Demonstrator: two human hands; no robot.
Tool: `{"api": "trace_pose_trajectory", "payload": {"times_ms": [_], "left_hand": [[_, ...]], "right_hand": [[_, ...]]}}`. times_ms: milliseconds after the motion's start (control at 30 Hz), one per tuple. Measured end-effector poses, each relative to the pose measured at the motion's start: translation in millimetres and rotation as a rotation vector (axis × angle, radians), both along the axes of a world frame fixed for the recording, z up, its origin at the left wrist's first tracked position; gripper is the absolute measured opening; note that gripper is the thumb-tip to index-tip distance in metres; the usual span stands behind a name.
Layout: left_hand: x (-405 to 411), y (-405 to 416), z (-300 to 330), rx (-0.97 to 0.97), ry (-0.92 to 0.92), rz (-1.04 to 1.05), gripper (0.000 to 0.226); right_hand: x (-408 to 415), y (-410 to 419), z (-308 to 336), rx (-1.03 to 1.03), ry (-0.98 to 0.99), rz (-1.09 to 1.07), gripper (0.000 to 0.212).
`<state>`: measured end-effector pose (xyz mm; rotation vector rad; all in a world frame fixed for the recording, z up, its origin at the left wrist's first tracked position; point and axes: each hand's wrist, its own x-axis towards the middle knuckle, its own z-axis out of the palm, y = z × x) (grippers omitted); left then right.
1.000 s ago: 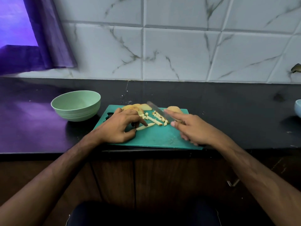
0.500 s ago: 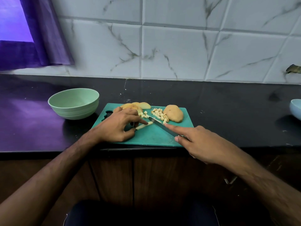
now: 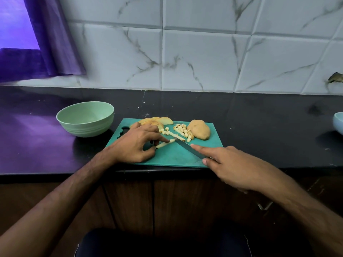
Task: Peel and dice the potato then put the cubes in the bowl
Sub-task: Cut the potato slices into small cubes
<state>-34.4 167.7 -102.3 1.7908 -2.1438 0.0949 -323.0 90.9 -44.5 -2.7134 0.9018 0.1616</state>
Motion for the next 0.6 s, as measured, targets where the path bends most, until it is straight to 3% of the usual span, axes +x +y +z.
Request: {"api": "trace_pose_trajectory", "payload": {"times_ms": [133,333,600], "left_hand": [[-0.8,0.1,0.6,-0.001,-0.002,-0.002,0.05],[-1.7,1.2,0.7,-0.002,-0.004,0.006,0.049],[-1.3,0.8,0.1,-0.016,-0.01,0.009,0.048]], "right_hand": [[-5.9,0.0,14.6,0.076,0.001,-0.022,0.05],[8.4,-0.6,-2.9,-0.114,-0.031,-0.019,0.05],[2.6,-0.1,1.5,-0.081,-0.063,0.026,0.048]]}}
